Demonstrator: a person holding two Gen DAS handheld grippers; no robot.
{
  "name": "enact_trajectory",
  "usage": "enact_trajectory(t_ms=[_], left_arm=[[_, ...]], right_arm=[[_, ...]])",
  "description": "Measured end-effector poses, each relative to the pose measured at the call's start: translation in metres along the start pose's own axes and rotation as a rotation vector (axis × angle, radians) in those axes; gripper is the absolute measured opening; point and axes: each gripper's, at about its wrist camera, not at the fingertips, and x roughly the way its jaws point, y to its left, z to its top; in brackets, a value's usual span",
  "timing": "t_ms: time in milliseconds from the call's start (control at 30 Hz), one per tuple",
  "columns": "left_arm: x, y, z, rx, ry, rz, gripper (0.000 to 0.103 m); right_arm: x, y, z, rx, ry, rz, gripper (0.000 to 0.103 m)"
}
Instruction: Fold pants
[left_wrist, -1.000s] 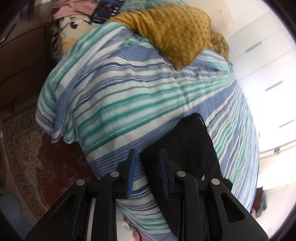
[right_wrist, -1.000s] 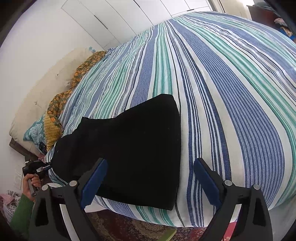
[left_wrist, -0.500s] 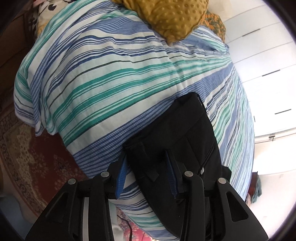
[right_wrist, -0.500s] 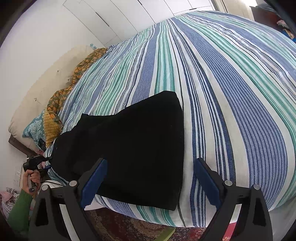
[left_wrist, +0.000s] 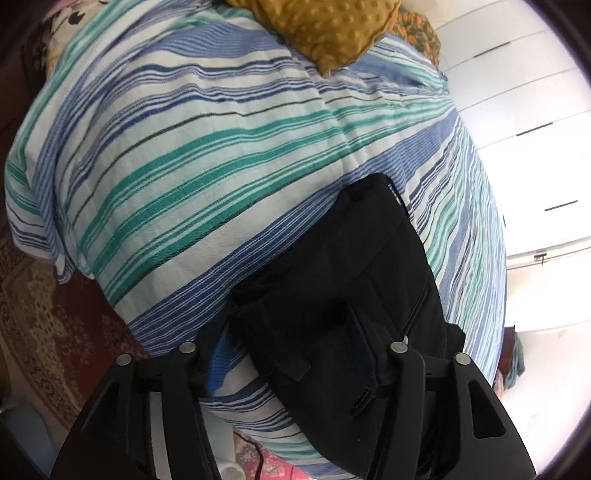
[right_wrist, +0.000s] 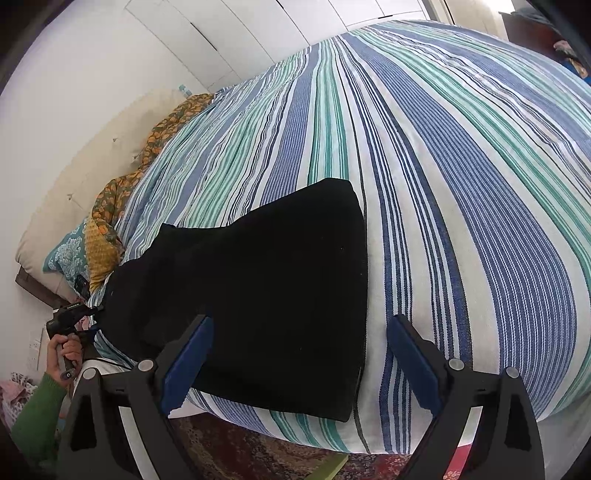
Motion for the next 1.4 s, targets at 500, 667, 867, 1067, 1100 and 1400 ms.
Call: enact_trajectory(t_ms=[500, 667, 867, 1067, 1100, 1400], left_arm=[[-0.034, -0.016, -0.017, -0.017, -0.133, -0.054, 0.024], [-0.090, -0.096, -0.052, 0.238, -0.269, -0.103, 0.020], [-0.114, -0.229, -0.164, 0.721, -0.319, -0.130, 0.020], [-0.044, -0.299, -0.286, 1.006, -0.158, -0.150, 0.018], [-0.026, -0.302, -0.303, 1.034, -0.119, -0.139, 0.018], [-0.013, -0.296, -0.345, 1.133, 0.026, -0.109, 0.063]], right_arm=[[-0.004, -0.005, 0.000, 0.018, -0.010, 0.019, 0.094], [-0.004, -0.006, 0.001, 0.028, -0.014, 0.025, 0.094], [-0.004, -0.007, 0.003, 0.038, -0.026, 0.038, 0.094], [-0.014, -0.015, 0.005, 0.079, -0.063, 0.051, 0.094], [-0.017, -0.017, 0.006, 0.090, -0.071, 0.052, 0.094], [-0.032, -0.035, 0.009, 0.162, -0.130, 0.062, 0.094]])
